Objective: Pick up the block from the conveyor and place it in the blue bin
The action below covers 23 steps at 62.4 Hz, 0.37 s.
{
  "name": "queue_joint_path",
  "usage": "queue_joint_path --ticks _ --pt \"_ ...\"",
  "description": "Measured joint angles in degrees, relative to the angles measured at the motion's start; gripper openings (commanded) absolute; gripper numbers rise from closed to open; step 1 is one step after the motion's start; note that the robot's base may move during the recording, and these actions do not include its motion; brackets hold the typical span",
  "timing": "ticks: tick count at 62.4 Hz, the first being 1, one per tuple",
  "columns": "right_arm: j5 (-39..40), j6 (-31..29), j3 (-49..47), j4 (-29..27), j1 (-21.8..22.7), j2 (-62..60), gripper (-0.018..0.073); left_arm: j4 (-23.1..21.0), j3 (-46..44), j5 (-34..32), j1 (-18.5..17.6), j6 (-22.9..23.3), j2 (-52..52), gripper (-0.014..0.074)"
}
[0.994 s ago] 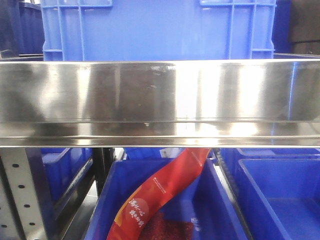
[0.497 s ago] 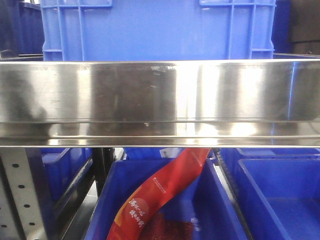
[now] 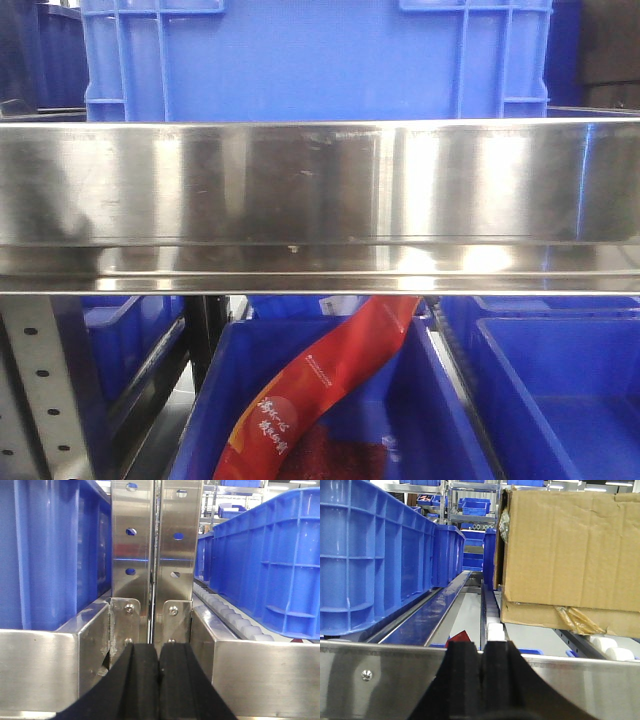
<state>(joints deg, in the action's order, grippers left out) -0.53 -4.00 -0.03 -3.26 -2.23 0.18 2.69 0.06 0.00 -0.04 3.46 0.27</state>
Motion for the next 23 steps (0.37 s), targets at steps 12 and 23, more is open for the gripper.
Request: queue_joint_path --ticks 12,23 --pt "0.0 0.0 0.0 0.0 0.0 0.0 -0.0162 0.04 0.0 0.0 0.0 0.12 0.0 -0.0111" --pt "0.0 0.0 0.0 0.0 0.0 0.0 -0.0162 0.14 0.0 0.0 0.0 0.22 0.0 -0.0111"
